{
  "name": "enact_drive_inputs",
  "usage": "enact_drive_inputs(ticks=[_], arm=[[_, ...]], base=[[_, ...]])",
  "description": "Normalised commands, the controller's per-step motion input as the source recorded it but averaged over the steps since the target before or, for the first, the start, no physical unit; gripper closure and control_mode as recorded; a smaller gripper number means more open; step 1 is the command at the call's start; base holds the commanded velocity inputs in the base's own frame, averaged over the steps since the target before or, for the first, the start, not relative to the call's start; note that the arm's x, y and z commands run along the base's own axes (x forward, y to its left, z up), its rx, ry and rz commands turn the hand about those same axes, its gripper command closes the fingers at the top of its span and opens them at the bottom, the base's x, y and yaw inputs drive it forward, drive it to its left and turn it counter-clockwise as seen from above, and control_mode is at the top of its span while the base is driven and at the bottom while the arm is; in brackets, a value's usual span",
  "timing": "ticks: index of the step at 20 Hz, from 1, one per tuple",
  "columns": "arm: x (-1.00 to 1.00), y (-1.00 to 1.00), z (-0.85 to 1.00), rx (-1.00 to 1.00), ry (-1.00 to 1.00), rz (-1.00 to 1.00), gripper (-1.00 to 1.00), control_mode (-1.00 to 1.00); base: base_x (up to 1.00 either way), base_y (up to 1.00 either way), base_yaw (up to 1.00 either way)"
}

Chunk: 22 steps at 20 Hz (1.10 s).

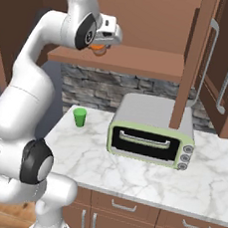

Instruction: Pick the yogurt and jam from the counter and place them in the cabinets closest to them.

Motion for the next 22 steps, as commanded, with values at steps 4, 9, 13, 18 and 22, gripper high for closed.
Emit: enact_drive_inputs(ticks=[4, 9, 13, 18, 22], arm=[[0.53, 0.00, -0.10, -0.03, 0.07, 0.02, 1.00, -1.00], [0.63, 0.00, 0.00, 0.00, 0.04, 0.01, 1.00, -1.00], [0.47, 0.00, 0.00, 0.00, 0.00, 0.00, -1.00, -1.00], [0.29, -0.02, -0.01, 0.00, 0.00, 0.00, -1.00, -1.00], [0.27, -0.01, -0.01, 0.00, 0.00, 0.00, -1.00, -1.00]], base=[[0.00, 0.00, 0.00], [0.00, 0.00, 0.00], [0.00, 0.00, 0.00], [0.00, 0.00, 0.00], [0.00, 0.00, 0.00]])
